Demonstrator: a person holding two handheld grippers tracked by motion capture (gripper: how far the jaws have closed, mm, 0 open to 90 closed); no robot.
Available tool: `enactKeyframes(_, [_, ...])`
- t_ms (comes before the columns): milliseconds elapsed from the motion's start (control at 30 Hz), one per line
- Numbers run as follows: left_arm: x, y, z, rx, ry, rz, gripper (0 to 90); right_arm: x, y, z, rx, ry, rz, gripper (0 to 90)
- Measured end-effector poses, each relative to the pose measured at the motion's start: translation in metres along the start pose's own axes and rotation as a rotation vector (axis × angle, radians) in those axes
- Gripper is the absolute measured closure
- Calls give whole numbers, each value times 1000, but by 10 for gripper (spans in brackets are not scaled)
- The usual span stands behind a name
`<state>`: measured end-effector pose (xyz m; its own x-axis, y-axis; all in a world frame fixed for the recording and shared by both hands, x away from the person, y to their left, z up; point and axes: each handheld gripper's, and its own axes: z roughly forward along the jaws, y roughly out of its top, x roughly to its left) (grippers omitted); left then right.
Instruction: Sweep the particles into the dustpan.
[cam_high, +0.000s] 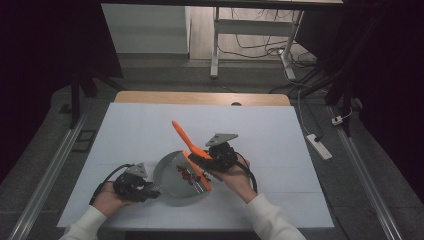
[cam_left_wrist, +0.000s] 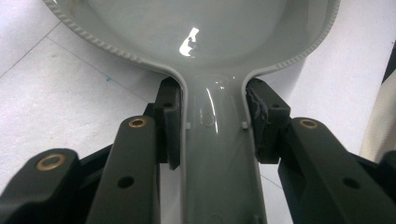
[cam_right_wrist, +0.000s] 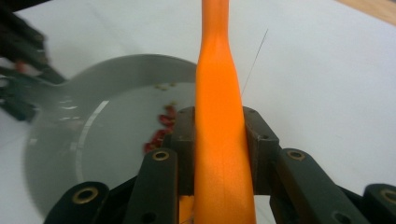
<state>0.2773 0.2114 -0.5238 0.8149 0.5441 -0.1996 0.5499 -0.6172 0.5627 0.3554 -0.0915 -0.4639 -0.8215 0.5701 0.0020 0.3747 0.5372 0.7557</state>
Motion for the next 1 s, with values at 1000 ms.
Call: enactKeyframes(1000, [-1,0,0,-9,1,-6,612,-2,-24,11,59,-90,-1,704])
